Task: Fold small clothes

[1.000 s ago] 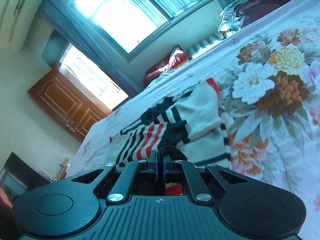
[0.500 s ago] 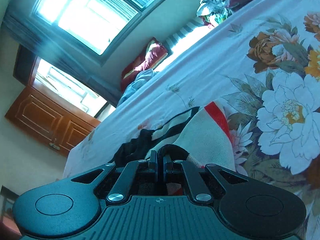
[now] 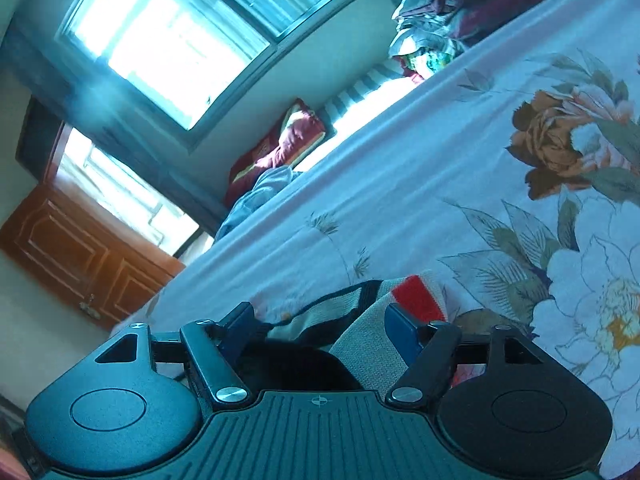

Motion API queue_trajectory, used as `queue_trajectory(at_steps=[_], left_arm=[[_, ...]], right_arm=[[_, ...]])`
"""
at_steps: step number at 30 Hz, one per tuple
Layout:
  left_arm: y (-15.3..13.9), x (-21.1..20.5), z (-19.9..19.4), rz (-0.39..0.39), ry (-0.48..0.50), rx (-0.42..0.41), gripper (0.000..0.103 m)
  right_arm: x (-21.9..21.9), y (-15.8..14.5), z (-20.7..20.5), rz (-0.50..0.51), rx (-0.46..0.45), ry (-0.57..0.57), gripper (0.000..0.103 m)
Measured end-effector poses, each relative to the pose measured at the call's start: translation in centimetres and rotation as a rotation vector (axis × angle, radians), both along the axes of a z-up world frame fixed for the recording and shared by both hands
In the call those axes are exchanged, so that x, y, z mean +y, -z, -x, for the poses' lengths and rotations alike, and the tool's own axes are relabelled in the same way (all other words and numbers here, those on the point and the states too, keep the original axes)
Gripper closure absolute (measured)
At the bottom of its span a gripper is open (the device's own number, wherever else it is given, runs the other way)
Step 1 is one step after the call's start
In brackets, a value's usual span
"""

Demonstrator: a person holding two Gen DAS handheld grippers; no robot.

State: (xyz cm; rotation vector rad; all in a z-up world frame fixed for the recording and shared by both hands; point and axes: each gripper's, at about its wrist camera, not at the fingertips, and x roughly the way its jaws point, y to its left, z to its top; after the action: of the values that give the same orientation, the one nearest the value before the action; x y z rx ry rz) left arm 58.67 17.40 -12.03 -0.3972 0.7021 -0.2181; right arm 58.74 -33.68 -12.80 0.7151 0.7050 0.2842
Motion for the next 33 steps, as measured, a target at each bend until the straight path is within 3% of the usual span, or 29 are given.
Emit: queue_trajectory(at_steps=[6,7,8,9,10,12,15,20,25,26,28,29,33], left_arm=[[0.9,-3.2,-2.0,-0.245,0.119,0.094,0.063],[1.0,-3.5,-2.2,-0.266,0.127,0.102,0.063],[1.1,-3.7,-2.3,-0.282,0.139,0.1,0.072],[0.9,-3.8,-2.3,-0.294,0.146,0.092,0.098],[0.6,-3.7,-2.1,-0.285,0.149,0.069,0.099],[-0.2,-3.2,-1.1,-0.265,0.091,-0.006,0.099],[-0.7,-2.5,-0.8,-0.268,0.012,-0.054,0.099],[1.6,-2.3,-3.0,-0.308,-0.012,0.065,0.099],[1.2,-2.2,-3.7,-0.317,-0.005,0.097,0.093],[0.7,-2.0,-3.4,-0.323,-0.026,0.094,0.078],[-1.3,-2.7,-1.7,-0.376,-0.07,-0.013,0.055],[-2.2,-3.8,-0.8,-0.409,-0.066,-0.069,0.039],[-2.4,-10.0,-0.6,-0.388,0.151,-0.08,0.041]], right_arm=[[5.3,0.0,-1.1,0.345,0.004,-0.193,0.047],[6.5,0.3,-1.2,0.422,0.007,-0.227,0.057],[7.4,0.5,-1.3,0.492,0.004,-0.252,0.063],[8.4,1.0,-1.1,0.576,-0.019,-0.278,0.068],[9.1,1.0,-0.9,0.621,-0.046,-0.298,0.095],[9.3,0.6,-0.5,0.632,-0.084,-0.29,0.1],[8.7,0.1,-0.5,0.62,-0.14,-0.203,0.1],[8.6,2.6,-1.6,0.683,-0.044,-0.172,0.1],[9.1,1.6,-1.1,0.715,-0.035,-0.139,0.099],[9.2,1.0,-0.9,0.728,-0.044,-0.134,0.079],[9.9,-0.7,0.0,0.743,-0.125,-0.102,0.048],[10.4,-1.5,0.7,0.712,-0.173,-0.119,0.048],[15.9,-1.6,0.5,0.654,-0.182,-0.298,0.048]])
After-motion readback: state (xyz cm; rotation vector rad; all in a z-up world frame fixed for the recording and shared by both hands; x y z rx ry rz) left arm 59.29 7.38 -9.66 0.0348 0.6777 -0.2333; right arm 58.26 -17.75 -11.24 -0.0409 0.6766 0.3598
